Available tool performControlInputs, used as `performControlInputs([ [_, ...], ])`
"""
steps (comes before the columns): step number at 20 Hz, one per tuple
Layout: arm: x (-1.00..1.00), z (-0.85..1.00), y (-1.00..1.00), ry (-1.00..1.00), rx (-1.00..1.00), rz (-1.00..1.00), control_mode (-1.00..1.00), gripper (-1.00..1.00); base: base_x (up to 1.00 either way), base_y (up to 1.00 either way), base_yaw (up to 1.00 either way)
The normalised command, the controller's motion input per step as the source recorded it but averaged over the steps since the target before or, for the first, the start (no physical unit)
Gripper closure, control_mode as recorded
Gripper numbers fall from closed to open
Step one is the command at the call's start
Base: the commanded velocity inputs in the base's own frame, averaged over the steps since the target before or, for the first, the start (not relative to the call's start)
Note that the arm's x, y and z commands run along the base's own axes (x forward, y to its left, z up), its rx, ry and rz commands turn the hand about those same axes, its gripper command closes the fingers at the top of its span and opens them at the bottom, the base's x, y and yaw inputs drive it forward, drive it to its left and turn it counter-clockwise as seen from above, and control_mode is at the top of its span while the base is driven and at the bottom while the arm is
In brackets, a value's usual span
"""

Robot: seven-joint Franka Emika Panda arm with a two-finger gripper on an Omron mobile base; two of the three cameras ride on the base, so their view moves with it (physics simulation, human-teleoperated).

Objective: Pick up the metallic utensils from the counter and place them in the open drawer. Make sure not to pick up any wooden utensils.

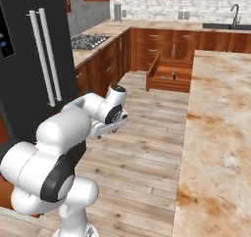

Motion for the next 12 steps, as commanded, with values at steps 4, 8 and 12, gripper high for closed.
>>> performControlInputs([
  [4,0.0,0.0,0.0,0.0,0.0,0.0,1.0,-1.0,-1.0,0.09,0.22],
  [8,0.0,0.0,0.0,0.0,0.0,0.0,1.0,-1.0,-1.0,0.09,0.03],
  [12,0.0,0.0,0.0,0.0,0.0,0.0,1.0,-1.0,-1.0,0.07,0.0],
])
